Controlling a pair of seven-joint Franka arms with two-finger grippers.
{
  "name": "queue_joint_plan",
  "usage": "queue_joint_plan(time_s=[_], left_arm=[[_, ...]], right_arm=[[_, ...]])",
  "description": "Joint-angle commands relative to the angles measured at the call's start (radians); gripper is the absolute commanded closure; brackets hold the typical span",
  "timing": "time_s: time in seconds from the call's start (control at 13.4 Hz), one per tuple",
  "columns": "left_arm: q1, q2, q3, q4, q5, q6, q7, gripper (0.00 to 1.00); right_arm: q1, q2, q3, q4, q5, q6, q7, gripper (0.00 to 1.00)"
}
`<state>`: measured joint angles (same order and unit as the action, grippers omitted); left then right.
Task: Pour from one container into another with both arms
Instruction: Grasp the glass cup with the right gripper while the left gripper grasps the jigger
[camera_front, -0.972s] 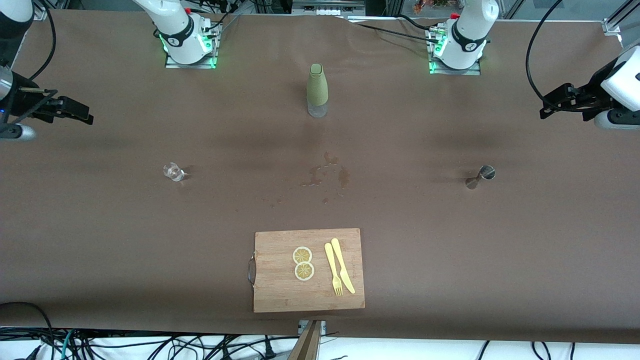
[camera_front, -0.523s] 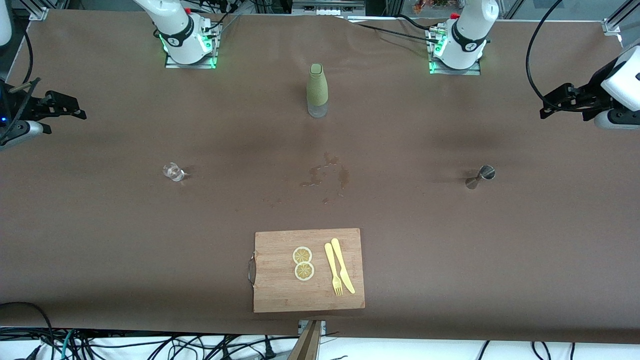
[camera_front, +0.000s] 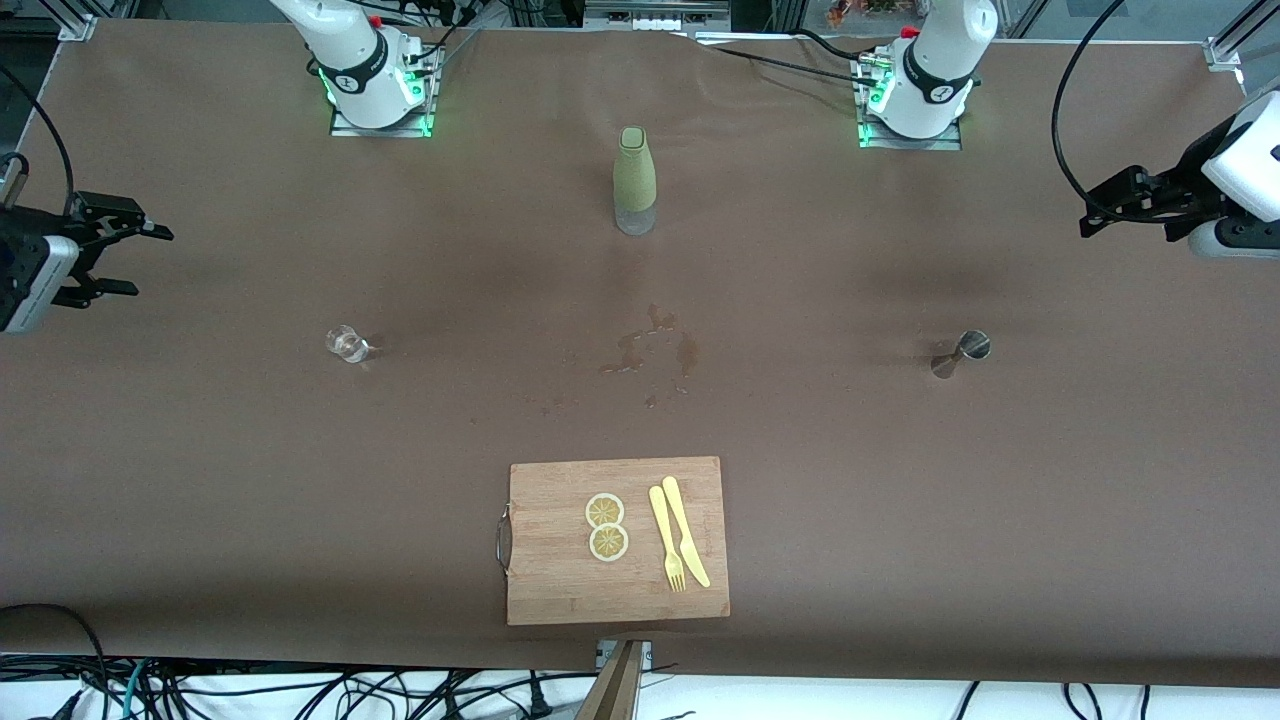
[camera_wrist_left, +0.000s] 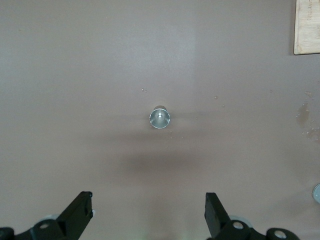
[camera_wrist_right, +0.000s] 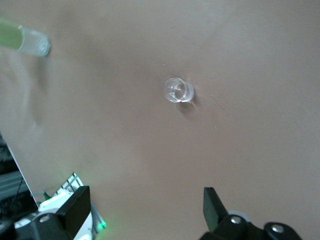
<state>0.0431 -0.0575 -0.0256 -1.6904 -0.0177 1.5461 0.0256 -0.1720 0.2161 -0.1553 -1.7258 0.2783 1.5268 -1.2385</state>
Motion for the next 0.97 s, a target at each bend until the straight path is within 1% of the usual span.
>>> queue_joint_plan(time_s=[0.0, 0.15, 0.37, 0.52, 0.6, 0.82, 0.9], left_arm=[[0.009, -0.024, 0.004, -0.032, -0.008, 0.017, 0.026, 0.00], [0.040, -0.019, 0.018, -0.067, -0.013, 0.060, 0.158, 0.00], [0.053, 0.008, 0.090, -0.124, -0.013, 0.147, 0.388, 0.00], [0.090, 0.034, 0.104, -0.173, -0.016, 0.225, 0.523, 0.00], [0.107, 0.065, 0.108, -0.179, -0.040, 0.253, 0.607, 0.00], [0.182, 0.088, 0.108, -0.276, -0.152, 0.363, 0.878, 0.00], [0.201, 0.119, 0.116, -0.287, -0.210, 0.383, 0.968, 0.00]], right_arm=[[-0.020, 0.077, 0.005, 0.025, 0.094, -0.022, -0.164, 0.00], [-0.044, 0.138, 0.005, 0.025, 0.166, -0.022, -0.313, 0.00], [-0.083, 0.241, 0.005, 0.025, 0.289, -0.022, -0.562, 0.00], [-0.099, 0.310, 0.007, 0.025, 0.364, -0.022, -0.727, 0.00], [-0.109, 0.347, 0.007, 0.025, 0.398, -0.020, -0.804, 0.00], [-0.116, 0.468, 0.008, 0.025, 0.499, -0.013, -1.042, 0.00], [-0.115, 0.502, 0.010, 0.025, 0.536, -0.011, -1.108, 0.00]])
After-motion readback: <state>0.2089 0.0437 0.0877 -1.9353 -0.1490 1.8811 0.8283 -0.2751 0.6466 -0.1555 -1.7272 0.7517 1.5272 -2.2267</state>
